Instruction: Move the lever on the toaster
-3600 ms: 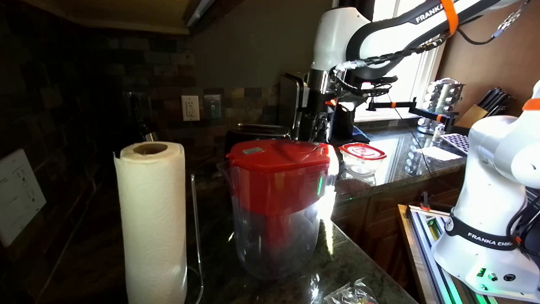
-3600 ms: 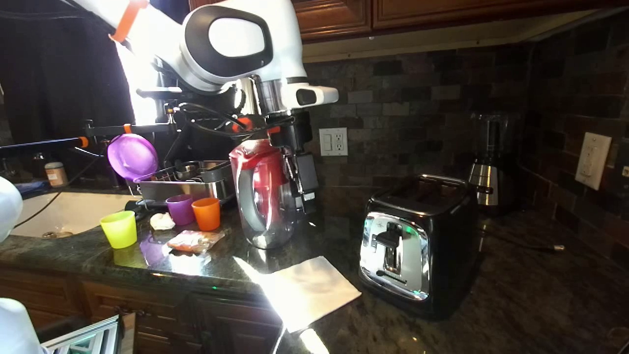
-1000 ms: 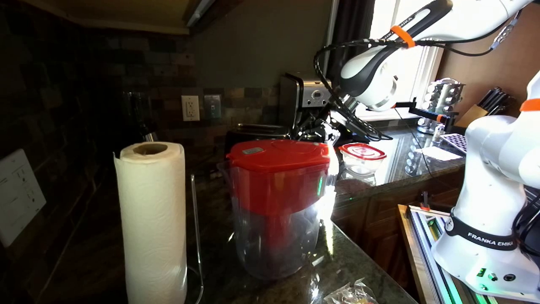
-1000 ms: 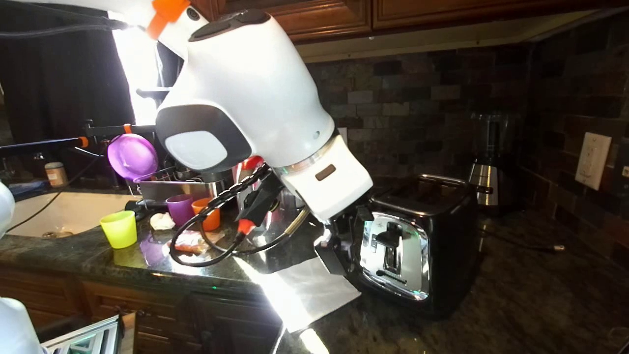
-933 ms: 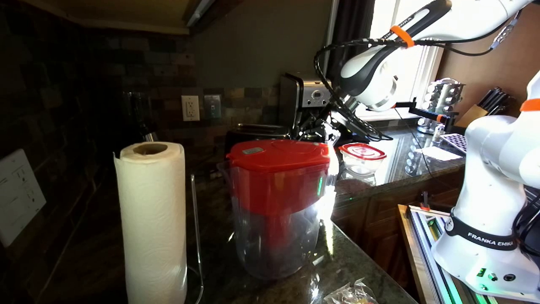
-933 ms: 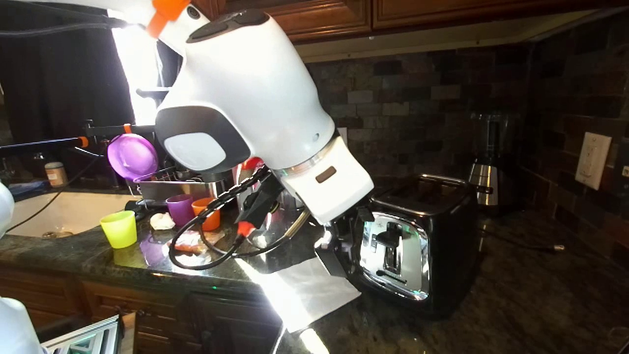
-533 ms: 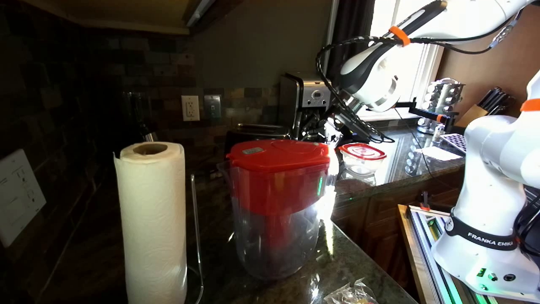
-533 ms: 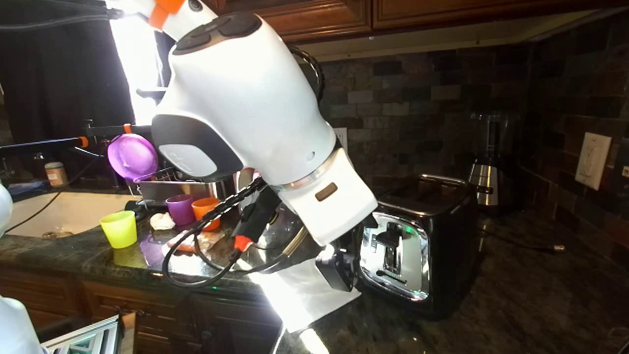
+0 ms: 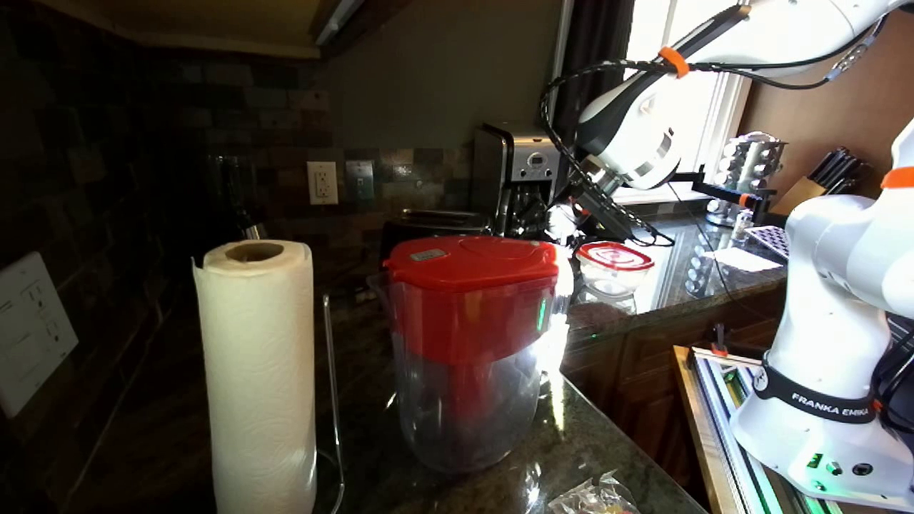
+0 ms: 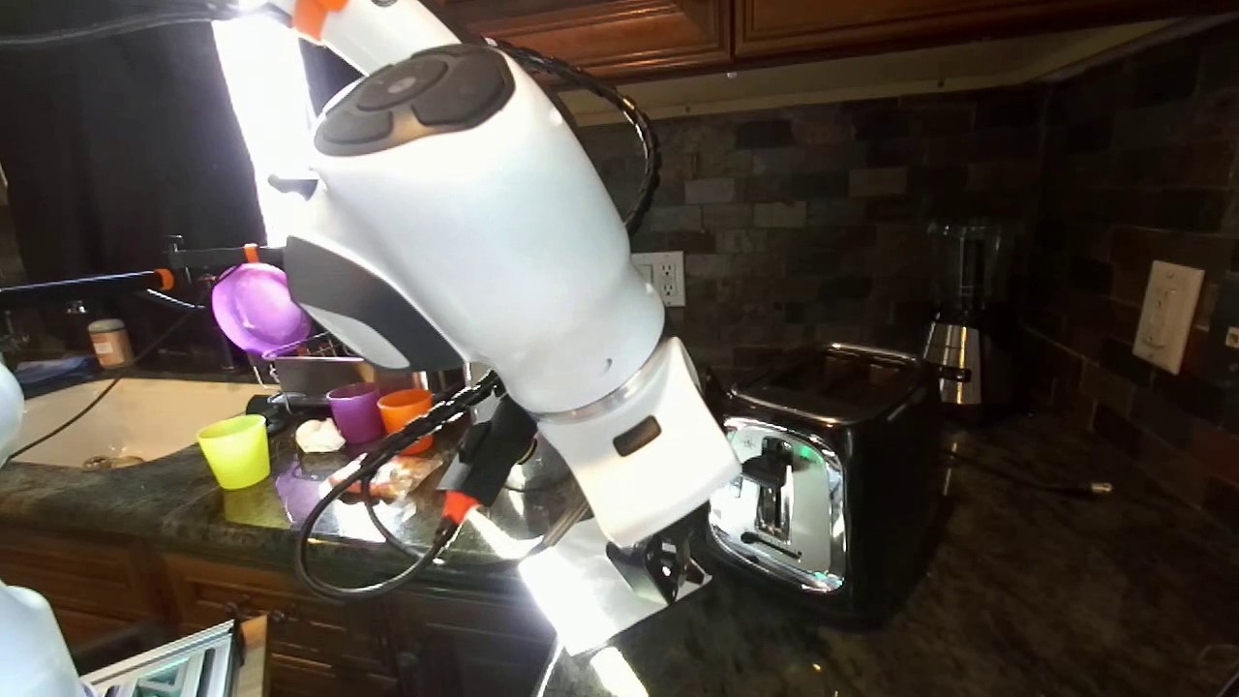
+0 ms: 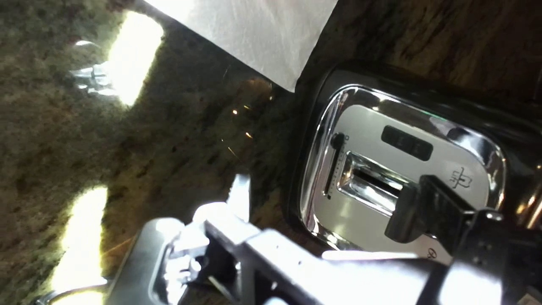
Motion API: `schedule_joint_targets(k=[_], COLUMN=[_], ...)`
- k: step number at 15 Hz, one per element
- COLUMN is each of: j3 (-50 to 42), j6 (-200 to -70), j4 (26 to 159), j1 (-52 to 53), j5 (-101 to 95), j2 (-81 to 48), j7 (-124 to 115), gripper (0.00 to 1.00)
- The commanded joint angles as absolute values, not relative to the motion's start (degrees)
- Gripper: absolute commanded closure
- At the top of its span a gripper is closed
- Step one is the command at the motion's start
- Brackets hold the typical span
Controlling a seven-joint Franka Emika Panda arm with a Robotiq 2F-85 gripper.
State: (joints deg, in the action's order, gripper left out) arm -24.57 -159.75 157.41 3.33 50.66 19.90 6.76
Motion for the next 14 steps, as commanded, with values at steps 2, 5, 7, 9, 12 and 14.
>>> schedule_joint_targets(k=[2, 5, 7, 9, 12, 14], j3=[-26.6, -27.0, -27.1, -27.0, -27.1, -27.0], j6=[-158.0, -158.4, -158.0, -158.4, -158.8, -159.6], j4=[157.4, 157.4, 157.4, 157.4, 157.0, 156.7], j1=[4.3, 5.0, 5.8, 6.6, 7.7, 8.0], j5=[55.8, 58.3, 59.7, 60.9, 62.3, 63.0], j2=[20.5, 20.9, 21.3, 21.3, 21.1, 21.0], j7=[9.3, 10.1, 10.5, 10.7, 10.9, 10.8], gripper=[0.0, 0.0, 0.0, 0.0, 0.0, 0.0])
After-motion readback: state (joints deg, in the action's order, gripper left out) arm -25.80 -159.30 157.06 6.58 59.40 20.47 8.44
